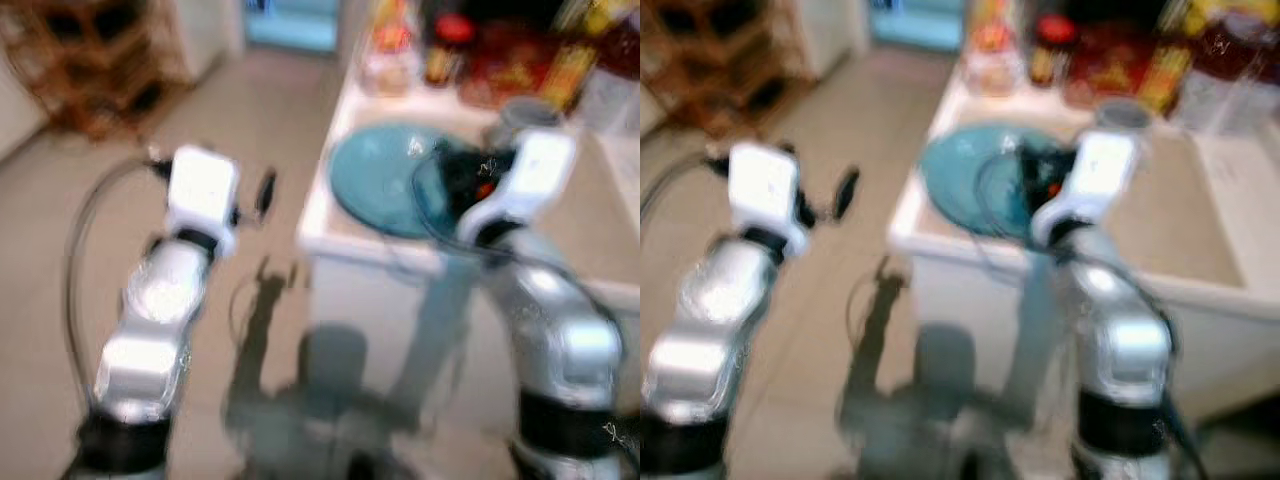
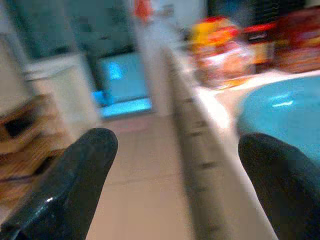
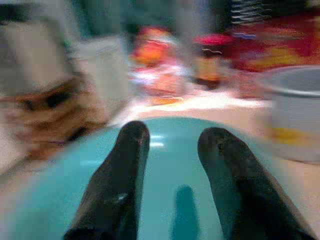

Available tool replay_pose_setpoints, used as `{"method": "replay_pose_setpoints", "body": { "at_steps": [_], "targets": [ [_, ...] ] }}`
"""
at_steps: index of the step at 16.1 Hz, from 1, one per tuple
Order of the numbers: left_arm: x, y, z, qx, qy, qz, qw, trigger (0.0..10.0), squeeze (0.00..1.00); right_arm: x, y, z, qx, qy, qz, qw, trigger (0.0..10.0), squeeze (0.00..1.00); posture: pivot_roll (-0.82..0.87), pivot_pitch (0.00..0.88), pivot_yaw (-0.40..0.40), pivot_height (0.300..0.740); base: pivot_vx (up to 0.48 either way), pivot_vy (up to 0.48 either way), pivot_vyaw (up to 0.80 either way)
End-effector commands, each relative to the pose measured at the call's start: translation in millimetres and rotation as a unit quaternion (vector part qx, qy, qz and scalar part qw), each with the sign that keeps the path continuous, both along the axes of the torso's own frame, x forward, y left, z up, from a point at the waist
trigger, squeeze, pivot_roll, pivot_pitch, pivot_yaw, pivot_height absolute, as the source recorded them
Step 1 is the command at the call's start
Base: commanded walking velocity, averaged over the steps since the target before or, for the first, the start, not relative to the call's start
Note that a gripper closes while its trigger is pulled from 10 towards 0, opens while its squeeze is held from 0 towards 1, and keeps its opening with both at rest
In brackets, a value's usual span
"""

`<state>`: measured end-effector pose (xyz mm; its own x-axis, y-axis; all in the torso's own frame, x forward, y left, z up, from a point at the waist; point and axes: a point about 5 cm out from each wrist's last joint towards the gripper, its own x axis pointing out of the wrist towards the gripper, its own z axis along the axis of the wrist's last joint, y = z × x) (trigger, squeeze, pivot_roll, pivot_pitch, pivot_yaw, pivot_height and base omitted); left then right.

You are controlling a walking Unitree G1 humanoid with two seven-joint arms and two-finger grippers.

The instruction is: Setting the table

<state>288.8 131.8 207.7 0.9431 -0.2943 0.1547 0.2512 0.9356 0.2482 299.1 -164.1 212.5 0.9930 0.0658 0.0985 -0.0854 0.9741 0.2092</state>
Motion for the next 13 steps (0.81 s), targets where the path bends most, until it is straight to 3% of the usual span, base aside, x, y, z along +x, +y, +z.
{"method": "replay_pose_setpoints", "body": {
  "at_steps": [1, 6, 9, 10, 11, 13],
  "targets": [
    [-0.4, 6.9, 1.5, 0.007, -0.006, 0.004, 1.000, 10.0, 0.00, -0.3, 3.4, 5.3, -0.004, 0.003, 0.006, 1.000, 10.0, 1.00, 0.13, 0.065, -0.033, 0.740, 0.000, 0.000, 0.00],
    [-7.0, -2.8, -1.2, 0.017, 0.007, -0.074, 0.997, 10.0, 0.00, 8.4, -34.4, 7.1, -0.006, 0.083, -0.031, 0.996, 10.0, 1.00, 0.12, 0.041, -0.037, 0.740, 0.000, 0.000, 0.00],
    [-10.1, -7.6, 0.0, 0.018, 0.008, -0.105, 0.994, 10.0, 0.00, 16.6, -46.2, 1.3, -0.008, 0.125, -0.041, 0.991, 10.0, 1.00, 0.12, 0.034, -0.035, 0.740, 0.000, 0.000, 0.00],
    [-13.0, -9.9, 1.2, 0.020, 0.010, -0.129, 0.991, 10.0, 0.00, 22.5, -48.6, -1.4, 0.014, 0.141, -0.037, 0.989, 10.0, 0.58, 0.12, 0.032, -0.035, 0.740, 0.000, 0.000, 0.00],
    [-17.1, -12.2, 1.7, 0.021, 0.016, -0.156, 0.987, 10.0, 0.00, 27.2, -51.1, -5.5, 0.038, 0.166, -0.044, 0.984, 10.0, 0.00, 0.12, 0.033, -0.035, 0.740, 0.000, 0.000, 0.00],
    [-22.7, -14.4, 0.0, 0.025, 0.026, -0.186, 0.982, 10.0, 0.00, 34.9, -54.3, -9.6, 0.051, 0.195, -0.052, 0.978, 10.0, 0.00, 0.13, 0.033, -0.038, 0.740, 0.000, 0.000, 0.00]
  ]
}}
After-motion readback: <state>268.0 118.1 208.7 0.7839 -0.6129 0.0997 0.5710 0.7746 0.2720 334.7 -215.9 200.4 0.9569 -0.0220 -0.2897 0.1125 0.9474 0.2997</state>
